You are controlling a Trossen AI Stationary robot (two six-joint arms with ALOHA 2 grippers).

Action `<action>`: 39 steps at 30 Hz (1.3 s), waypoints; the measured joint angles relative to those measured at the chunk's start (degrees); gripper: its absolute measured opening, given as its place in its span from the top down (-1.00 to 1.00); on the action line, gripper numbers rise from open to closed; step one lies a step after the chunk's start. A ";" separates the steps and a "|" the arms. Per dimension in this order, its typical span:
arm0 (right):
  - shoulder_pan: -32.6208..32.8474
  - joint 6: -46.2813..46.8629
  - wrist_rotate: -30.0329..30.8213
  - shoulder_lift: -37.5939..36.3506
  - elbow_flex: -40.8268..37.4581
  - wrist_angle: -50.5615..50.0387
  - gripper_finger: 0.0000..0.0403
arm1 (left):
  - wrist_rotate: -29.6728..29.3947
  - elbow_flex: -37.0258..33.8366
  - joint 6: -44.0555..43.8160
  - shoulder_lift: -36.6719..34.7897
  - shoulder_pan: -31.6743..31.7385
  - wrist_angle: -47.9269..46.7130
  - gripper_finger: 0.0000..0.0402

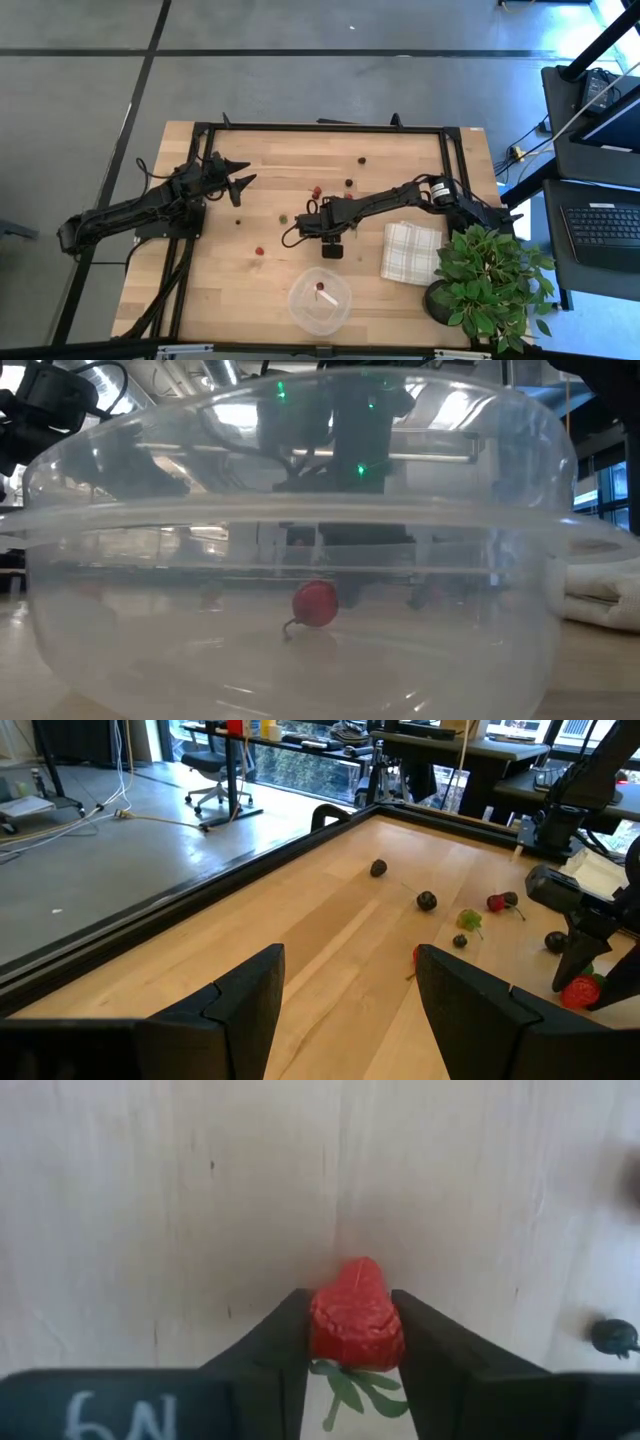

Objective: Pick and placing Produce into tupperware
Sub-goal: Put the red strawberry in the bottom transparent bin

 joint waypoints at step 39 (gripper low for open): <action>20.14 27.15 -4.18 -0.81 14.28 -2.03 0.37 | 30.09 0.01 -5.54 0.00 -5.74 5.43 -0.10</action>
